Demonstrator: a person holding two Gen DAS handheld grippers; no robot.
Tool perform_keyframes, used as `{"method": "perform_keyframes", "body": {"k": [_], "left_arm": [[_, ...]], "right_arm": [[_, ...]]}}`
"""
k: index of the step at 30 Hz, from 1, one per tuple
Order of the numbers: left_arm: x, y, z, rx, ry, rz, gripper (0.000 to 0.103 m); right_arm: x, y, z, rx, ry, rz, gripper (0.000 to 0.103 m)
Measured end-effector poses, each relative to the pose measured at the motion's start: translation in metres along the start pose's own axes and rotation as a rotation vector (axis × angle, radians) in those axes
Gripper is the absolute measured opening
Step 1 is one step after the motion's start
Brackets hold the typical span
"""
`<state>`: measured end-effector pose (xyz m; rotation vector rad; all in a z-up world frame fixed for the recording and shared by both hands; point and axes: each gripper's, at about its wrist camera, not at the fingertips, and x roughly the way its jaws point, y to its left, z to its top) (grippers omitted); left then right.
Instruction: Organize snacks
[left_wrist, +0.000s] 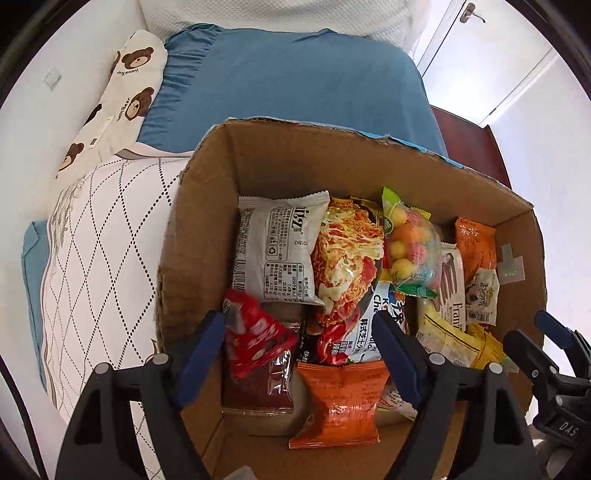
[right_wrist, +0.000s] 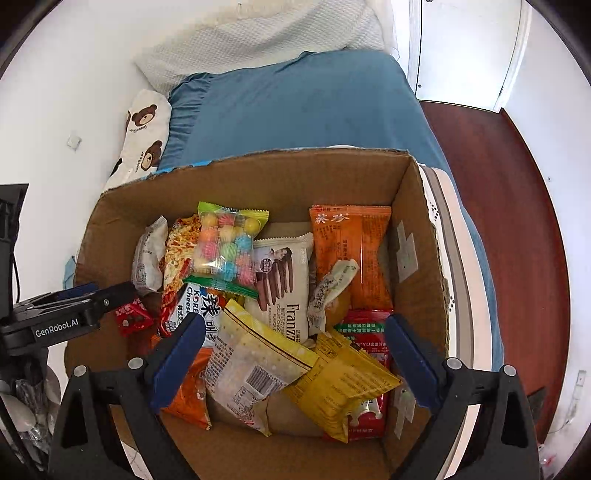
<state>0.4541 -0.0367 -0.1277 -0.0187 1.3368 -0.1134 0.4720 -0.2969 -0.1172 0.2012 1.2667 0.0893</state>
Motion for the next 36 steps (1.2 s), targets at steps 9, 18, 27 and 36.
{"method": "perform_keyframes", "body": {"k": [9,18,27,36], "left_arm": [[-0.02,-0.011,-0.034,0.0,-0.098,0.005,0.081],[-0.064,-0.013,-0.088,-0.01,-0.242,0.005,0.081],[-0.118,-0.019,-0.152,0.002,-0.368,0.008,0.081],[-0.178,-0.027,-0.217,0.03,-0.493,0.014,0.081]], "right_arm": [[-0.022,0.0,-0.028,-0.01,-0.059,-0.066,0.099],[-0.066,0.003,-0.068,-0.018,-0.145,-0.043,0.099],[-0.124,0.018,-0.121,-0.075,-0.275,-0.055,0.099],[-0.194,0.026,-0.189,-0.114,-0.415,-0.052,0.1]]}}
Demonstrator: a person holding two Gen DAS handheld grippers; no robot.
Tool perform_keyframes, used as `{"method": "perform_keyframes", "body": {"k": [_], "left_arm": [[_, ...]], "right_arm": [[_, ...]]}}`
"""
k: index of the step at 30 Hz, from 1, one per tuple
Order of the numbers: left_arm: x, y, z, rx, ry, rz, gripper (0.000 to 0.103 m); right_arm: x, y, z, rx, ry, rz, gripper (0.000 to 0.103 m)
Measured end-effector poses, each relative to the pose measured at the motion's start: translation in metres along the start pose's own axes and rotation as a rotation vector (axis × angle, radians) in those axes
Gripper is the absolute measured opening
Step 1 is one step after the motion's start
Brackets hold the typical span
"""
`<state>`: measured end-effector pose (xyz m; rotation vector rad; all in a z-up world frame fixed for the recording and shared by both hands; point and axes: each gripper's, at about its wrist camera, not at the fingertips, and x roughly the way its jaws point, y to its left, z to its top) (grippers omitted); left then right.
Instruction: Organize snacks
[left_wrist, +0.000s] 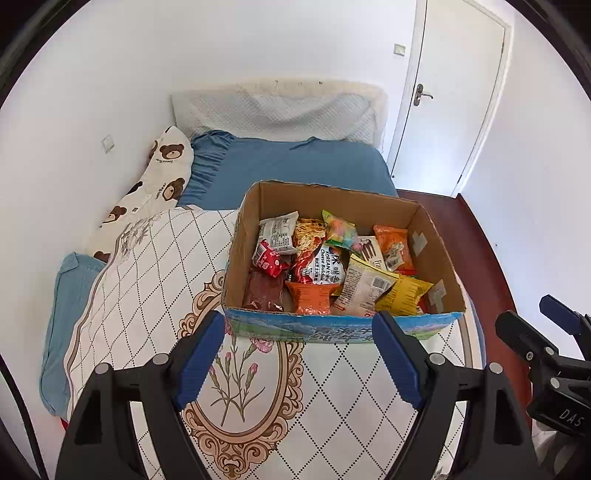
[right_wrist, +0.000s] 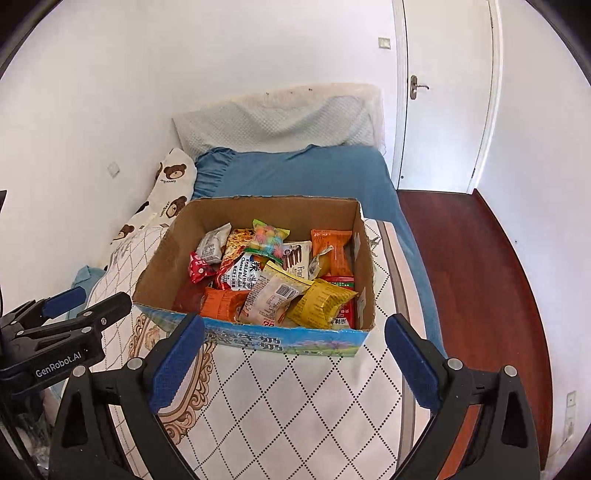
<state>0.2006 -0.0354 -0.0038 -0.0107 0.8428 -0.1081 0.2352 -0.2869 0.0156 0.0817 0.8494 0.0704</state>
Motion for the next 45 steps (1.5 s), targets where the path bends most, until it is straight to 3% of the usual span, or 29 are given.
{"method": "perform_keyframes", "body": {"k": [14,23,31,32,33,37,45], "left_arm": [[-0.088,-0.006,-0.029,0.055,-0.121,0.007,0.081],[-0.112,-0.003,-0.041,0.053,-0.156,-0.008,0.081],[-0.104,-0.004,-0.042,0.054,-0.16,0.006,0.084],[-0.101,-0.004,-0.041,0.054,-0.16,0.011,0.089],[-0.098,-0.004,-0.041,0.051,-0.162,0.013,0.103],[-0.088,-0.003,-0.038,0.033,-0.186,0.005,0.103],[-0.057,-0.005,-0.021,0.025,-0.198,0.056,0.103]], "right_arm": [[-0.103,0.017,-0.035,-0.024,-0.121,0.001,0.103],[-0.142,0.024,-0.044,-0.019,-0.161,0.018,0.103],[-0.14,0.021,-0.046,-0.001,-0.16,0.003,0.103],[-0.138,0.02,-0.046,0.003,-0.158,0.001,0.103],[-0.137,0.018,-0.046,0.005,-0.159,-0.002,0.103],[-0.123,0.011,-0.045,0.016,-0.153,-0.021,0.103],[-0.09,0.001,-0.03,0.004,-0.158,-0.043,0.103]]}}
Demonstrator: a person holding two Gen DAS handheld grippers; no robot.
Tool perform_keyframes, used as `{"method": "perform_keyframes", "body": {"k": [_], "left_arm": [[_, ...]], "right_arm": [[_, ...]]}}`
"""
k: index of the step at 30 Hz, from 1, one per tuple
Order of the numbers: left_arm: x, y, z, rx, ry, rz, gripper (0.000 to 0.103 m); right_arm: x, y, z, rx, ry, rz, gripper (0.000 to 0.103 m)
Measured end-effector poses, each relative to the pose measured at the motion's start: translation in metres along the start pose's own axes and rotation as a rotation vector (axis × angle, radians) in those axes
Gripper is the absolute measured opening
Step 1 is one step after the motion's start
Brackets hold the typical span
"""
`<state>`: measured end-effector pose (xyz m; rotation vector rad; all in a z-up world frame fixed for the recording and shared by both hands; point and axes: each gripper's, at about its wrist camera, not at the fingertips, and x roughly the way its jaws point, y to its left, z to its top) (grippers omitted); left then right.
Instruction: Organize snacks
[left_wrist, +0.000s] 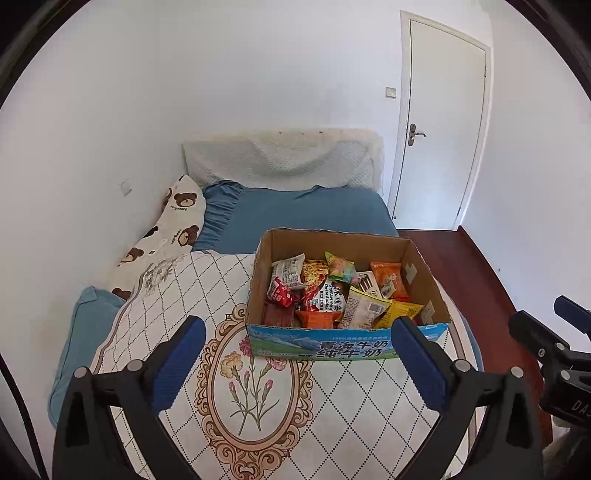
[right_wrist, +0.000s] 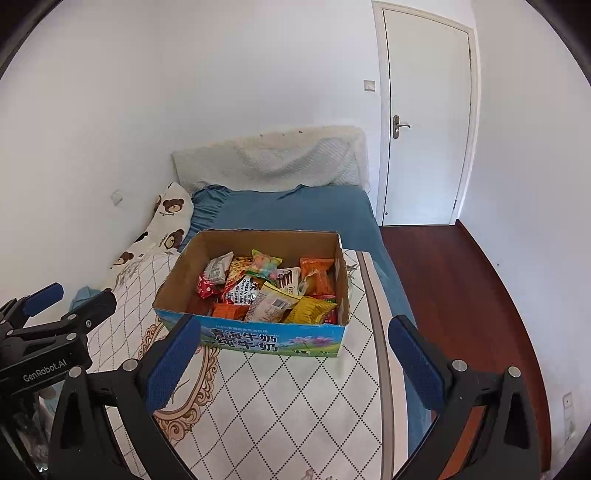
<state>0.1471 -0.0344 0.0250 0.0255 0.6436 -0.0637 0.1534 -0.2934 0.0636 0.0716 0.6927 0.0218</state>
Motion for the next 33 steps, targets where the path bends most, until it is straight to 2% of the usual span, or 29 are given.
{"method": "perform_keyframes", "body": {"k": [9,20,33], "left_arm": [[0.039,-0.002,0.01,-0.005,0.018,0.044,0.103],[0.073,-0.015,0.008,0.039,0.097,0.024,0.103],[0.078,-0.018,0.009,0.045,0.106,0.016,0.103]], "right_arm": [[0.047,-0.008,0.013,0.013,0.009,-0.004,0.103],[0.101,-0.015,0.013,0.012,0.082,-0.023,0.103],[0.108,-0.015,0.011,0.012,0.097,-0.02,0.103]]}}
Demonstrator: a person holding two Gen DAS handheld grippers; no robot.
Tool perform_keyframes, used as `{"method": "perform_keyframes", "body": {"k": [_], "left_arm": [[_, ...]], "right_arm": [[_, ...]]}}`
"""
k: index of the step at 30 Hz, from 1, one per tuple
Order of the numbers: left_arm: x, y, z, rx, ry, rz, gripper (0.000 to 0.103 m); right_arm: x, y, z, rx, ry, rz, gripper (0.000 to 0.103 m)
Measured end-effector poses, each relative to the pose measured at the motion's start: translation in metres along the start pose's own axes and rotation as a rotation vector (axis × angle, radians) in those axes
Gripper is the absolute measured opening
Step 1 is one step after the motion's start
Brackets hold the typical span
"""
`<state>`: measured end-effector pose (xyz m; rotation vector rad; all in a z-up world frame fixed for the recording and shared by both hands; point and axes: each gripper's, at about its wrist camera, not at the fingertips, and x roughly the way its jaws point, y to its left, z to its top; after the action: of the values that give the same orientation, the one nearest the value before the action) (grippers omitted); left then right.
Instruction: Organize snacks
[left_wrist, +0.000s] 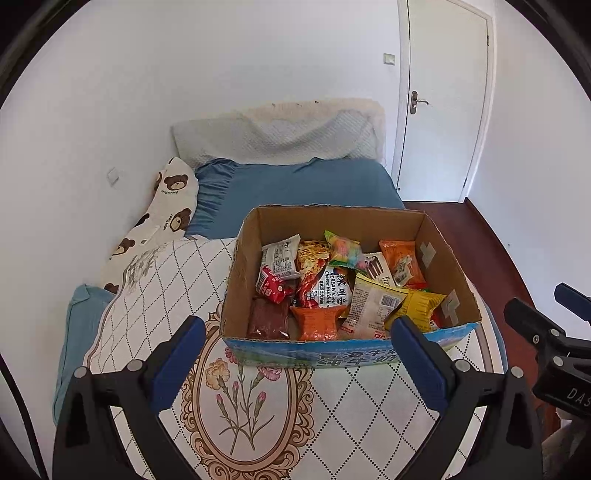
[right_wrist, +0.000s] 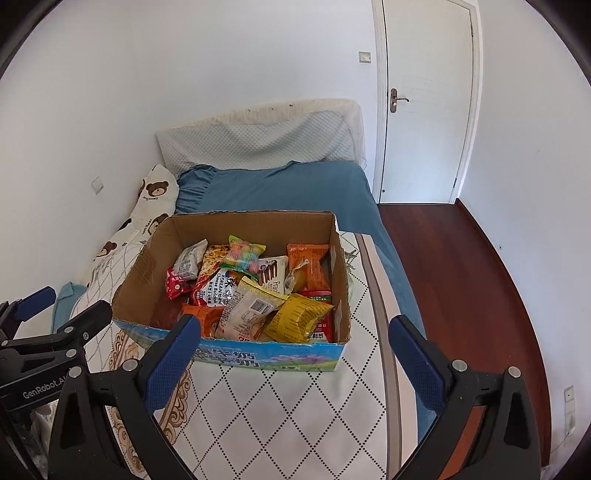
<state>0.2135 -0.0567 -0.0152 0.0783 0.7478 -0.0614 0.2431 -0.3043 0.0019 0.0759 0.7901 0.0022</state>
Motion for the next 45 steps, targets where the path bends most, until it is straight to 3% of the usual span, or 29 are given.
{"method": "perform_keyframes", "body": {"k": [45], "left_arm": [[-0.012,-0.002,-0.002,-0.003,-0.027,0.015,0.103]], "right_arm": [[-0.002,-0.002,-0.004,0.012,0.017,0.029,0.103]]}}
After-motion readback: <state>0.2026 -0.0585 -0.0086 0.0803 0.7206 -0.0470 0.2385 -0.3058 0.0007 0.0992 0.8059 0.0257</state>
